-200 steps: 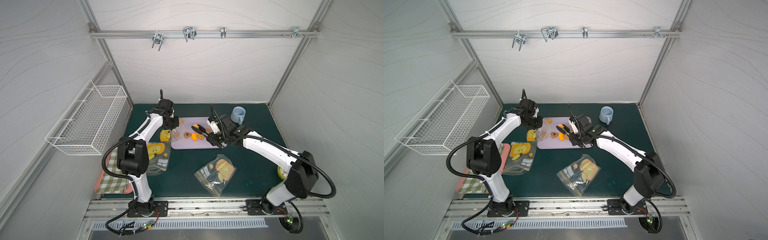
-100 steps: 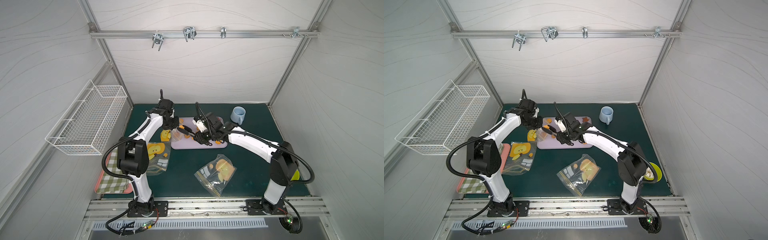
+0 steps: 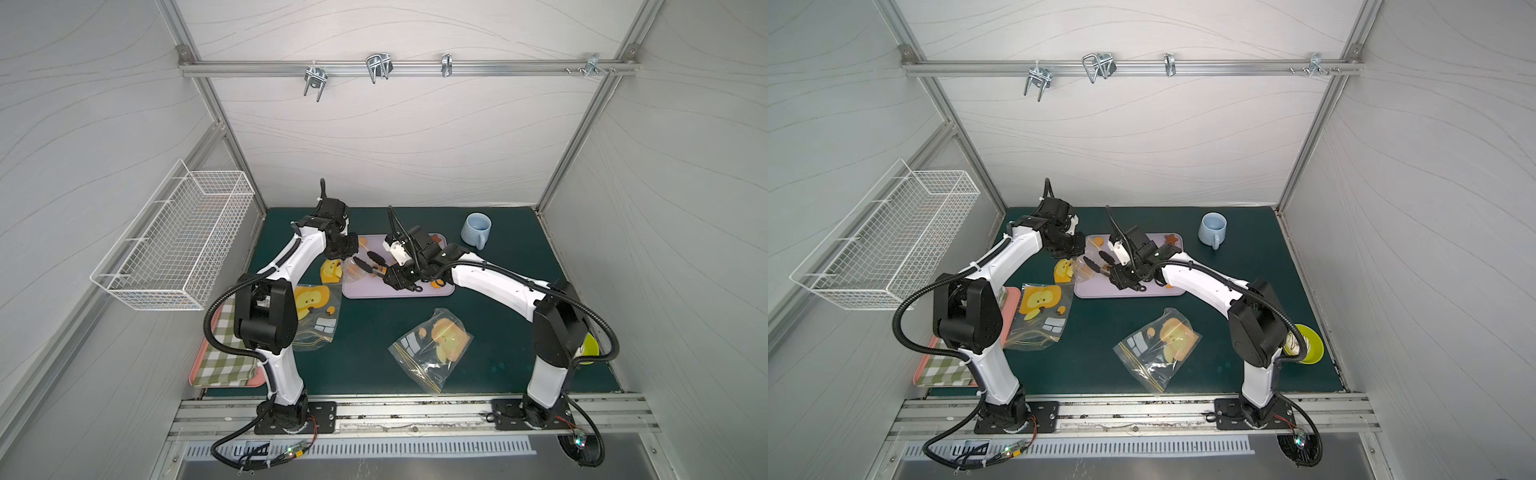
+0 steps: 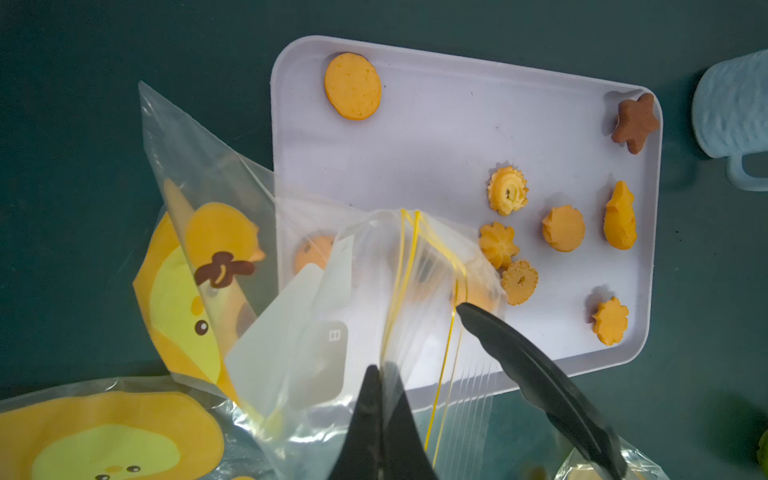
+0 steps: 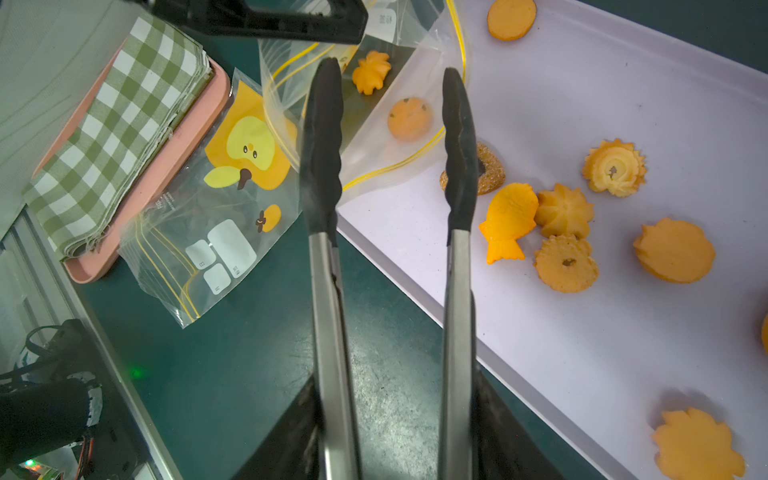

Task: Put the cookies into a resealable bag to prevent moisture
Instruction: Place the cookie in the ziploc bag, then pick up the cookie from the tray.

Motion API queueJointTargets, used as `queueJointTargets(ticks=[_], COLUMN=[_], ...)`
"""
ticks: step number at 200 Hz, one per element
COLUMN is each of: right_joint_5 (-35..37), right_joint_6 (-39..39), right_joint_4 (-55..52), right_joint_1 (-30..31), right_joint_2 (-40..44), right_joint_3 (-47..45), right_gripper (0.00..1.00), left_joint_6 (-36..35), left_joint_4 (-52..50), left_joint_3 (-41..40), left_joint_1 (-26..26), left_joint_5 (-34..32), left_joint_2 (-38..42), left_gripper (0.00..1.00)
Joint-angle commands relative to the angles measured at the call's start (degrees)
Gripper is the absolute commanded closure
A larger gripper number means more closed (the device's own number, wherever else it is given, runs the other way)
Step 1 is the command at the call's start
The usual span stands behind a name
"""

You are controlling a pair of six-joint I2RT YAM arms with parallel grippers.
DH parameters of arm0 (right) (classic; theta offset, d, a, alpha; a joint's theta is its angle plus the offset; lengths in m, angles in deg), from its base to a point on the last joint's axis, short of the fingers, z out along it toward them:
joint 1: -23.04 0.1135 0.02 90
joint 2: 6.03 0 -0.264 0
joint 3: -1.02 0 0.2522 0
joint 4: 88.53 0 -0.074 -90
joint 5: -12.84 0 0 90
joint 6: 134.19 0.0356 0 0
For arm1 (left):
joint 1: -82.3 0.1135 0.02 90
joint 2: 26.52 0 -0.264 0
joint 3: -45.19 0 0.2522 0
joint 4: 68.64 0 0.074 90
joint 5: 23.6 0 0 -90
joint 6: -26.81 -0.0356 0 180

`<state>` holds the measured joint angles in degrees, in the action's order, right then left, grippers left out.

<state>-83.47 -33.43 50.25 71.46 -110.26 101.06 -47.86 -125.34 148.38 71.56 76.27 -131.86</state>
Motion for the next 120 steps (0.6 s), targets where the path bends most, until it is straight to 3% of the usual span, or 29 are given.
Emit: queueJointTargets(ticks=[1,72,101,120], right_joint_5=[0.1,12.5,19.0,17.9], right_joint_6=[0.2,5.8,8.6,10.1], right_joint_4=[0.9,-4.5,-14.9,-20.0], right_joint_1=[0.4,0.3,-1.5,-5.2], right_joint_2=[3.7,27.8,30.4,29.3], right_joint_3=[-0.9,-19.3,-21.8,-22.0], right_gripper=[0.49,0.50,0.51,0.51], left_joint_6=[0.2,0.6,0.4,0.2], left_joint_4=[0.7,0.6,0.6,0.5], left_joint_3=[0.5,0.5,0.6,0.7], left_joint_1=[0.5,0.5,0.5,0.6], left_joint_5=[-0.6,-1.1,-1.2,-1.1], left_joint_2=[0.1,-0.4,-0.1,0.0], left_gripper=[1.00,1.00,1.00,1.00])
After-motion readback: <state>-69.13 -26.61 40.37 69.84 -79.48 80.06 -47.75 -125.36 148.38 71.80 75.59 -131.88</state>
